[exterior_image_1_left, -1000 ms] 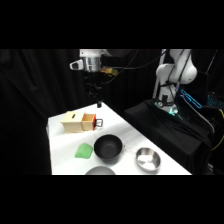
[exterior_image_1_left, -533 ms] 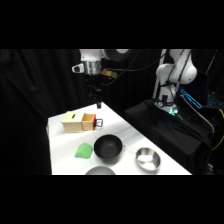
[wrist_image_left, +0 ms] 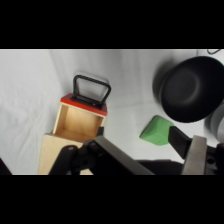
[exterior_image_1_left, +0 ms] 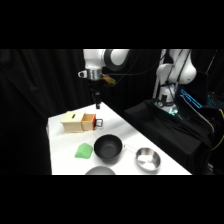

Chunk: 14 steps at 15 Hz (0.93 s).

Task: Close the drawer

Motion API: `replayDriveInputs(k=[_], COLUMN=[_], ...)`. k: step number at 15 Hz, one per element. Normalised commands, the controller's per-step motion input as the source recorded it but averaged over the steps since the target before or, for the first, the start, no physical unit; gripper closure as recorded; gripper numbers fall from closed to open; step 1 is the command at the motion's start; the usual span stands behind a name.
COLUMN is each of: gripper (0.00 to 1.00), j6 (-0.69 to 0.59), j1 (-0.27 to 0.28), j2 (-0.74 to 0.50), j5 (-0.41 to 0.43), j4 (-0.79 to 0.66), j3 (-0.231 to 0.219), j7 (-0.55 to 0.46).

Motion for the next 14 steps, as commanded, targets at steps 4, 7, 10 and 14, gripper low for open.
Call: replayDriveInputs(k=[4, 7, 10, 14], gripper=[0.0, 0.0, 0.0, 0.0], j6=[0.49, 0.45, 0.42, 0.42], j1=[-0.044, -0.033, -0.016, -0.009], j2=[0.12, 0.08, 0.04, 0.09], j5=[0.186, 0.16, 0.105, 0.088], j4=[-0.16, -0.17, -0.17, -0.13], j3=[-0.005, 0.005, 0.002, -0.011], j7=[0.16, 0.14, 0.14, 0.13])
